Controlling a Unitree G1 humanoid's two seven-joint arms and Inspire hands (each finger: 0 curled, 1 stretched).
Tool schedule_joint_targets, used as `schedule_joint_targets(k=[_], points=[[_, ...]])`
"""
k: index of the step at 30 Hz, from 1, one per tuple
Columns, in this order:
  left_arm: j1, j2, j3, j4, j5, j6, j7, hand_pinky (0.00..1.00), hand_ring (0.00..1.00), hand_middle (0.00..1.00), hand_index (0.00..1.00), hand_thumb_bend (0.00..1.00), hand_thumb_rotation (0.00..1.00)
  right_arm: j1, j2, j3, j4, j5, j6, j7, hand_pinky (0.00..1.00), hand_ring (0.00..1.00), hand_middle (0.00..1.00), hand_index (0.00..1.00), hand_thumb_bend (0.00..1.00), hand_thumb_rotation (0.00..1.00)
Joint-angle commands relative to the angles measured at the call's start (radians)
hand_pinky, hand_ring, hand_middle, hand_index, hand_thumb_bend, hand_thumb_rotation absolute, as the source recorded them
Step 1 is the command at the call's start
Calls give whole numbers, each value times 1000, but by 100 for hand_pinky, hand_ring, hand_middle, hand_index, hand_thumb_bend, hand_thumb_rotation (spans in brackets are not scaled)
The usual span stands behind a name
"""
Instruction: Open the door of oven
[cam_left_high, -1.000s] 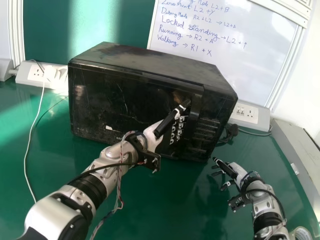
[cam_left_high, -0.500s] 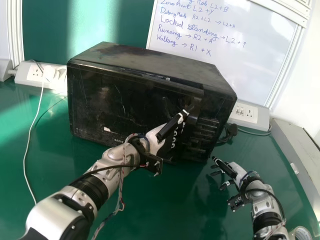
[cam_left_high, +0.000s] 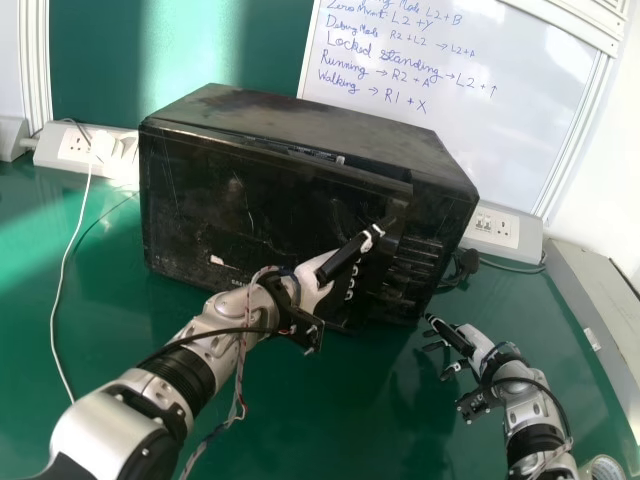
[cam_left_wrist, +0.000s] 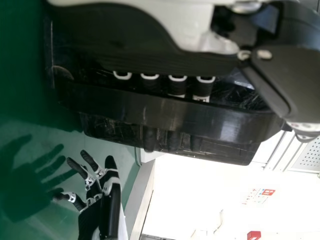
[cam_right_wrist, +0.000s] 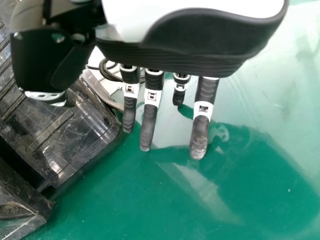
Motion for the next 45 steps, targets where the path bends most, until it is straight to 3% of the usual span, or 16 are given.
schedule_joint_targets(k=[1, 4, 16, 27, 33, 37, 45], points=[[-26, -38, -20, 11, 18, -5, -19, 53, 60, 64, 82, 100, 99, 40, 37, 15, 26, -11, 12, 39, 29, 44, 63, 76, 67, 90], [-32, -42, -16, 11, 16, 10, -24, 47, 57, 61, 79, 100, 99, 38, 41, -2, 27, 6, 32, 40, 28, 44, 64, 75, 67, 87], [-25, -58, -2, 9, 0, 21, -23, 26, 33, 41, 65, 100, 98, 40, 38, 9, 26, -4, 14, 43, 27, 44, 63, 76, 66, 89], [-26, -61, -5, 7, -2, 38, -24, 19, 24, 34, 47, 100, 95, 40, 36, 14, 26, -12, 8, 42, 28, 45, 64, 76, 65, 90], [-24, -58, -6, 9, 1, 31, -16, 9, 15, 24, 34, 100, 93, 38, 39, 10, 26, -13, 12, 43, 29, 45, 64, 76, 65, 90], [-18, -57, -11, 7, 9, 9, -9, 5, 10, 17, 28, 100, 94, 39, 41, -2, 27, -2, 18, 48, 29, 45, 64, 76, 65, 88], [-6, -59, -23, -4, 19, -33, 14, 3, 7, 14, 19, 98, 95, 39, 39, 9, 26, -13, 14, 43, 29, 45, 65, 76, 66, 90]])
